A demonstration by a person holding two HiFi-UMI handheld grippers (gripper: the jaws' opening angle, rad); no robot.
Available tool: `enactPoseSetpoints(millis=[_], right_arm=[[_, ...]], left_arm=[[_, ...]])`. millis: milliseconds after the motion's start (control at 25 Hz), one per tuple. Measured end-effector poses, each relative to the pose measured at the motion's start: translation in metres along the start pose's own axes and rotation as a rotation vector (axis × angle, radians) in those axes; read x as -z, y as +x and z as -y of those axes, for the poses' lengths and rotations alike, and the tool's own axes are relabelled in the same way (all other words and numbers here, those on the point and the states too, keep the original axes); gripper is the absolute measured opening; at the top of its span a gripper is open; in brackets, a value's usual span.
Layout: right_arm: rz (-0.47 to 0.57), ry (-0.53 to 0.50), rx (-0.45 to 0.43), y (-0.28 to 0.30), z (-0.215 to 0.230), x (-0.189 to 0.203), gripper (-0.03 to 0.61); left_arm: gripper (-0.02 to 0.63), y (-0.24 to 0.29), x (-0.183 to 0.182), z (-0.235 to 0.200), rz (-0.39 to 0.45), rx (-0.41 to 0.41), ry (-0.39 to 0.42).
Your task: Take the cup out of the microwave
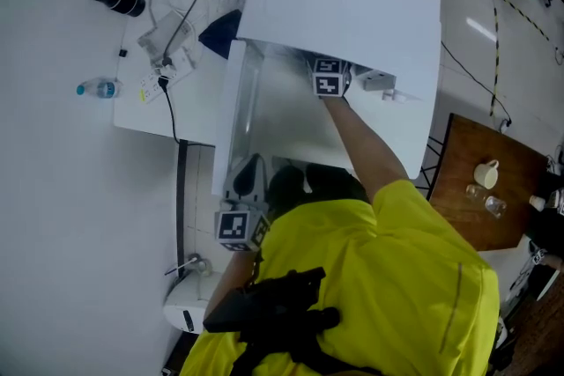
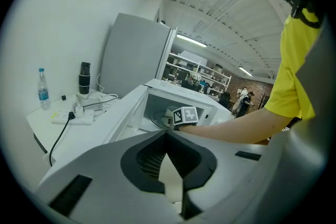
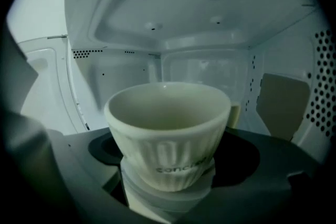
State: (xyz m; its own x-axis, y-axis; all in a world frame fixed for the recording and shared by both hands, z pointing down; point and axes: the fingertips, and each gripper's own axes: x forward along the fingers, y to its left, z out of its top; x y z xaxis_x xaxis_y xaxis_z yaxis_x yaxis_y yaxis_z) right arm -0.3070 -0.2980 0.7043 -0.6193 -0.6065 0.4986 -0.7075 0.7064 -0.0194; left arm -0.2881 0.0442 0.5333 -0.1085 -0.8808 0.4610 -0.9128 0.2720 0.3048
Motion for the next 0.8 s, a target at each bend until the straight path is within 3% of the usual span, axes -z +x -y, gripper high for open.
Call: enactPoseSetpoints(millis=[320,600,800], right_arm=[[0.018,-0.017,-0.004,0.0,-0.005,-0.008,0.474],[0.077,-0.052,-0.172,-0.055,-0.062,-0.014,0.474],[0.021,-0.037,-0.272,-0.124,-0.091,0.03,0.474]], left_arm=[[-0.008,-0.001,0.002,-0.003,-0.006,-0.008,0.003],[-0.008,-0.004,0.003,-0.006,0.0,-0.023,-0.003],[-0.008,0.004,-0.005,0.009,0.027,0.003,0.003]])
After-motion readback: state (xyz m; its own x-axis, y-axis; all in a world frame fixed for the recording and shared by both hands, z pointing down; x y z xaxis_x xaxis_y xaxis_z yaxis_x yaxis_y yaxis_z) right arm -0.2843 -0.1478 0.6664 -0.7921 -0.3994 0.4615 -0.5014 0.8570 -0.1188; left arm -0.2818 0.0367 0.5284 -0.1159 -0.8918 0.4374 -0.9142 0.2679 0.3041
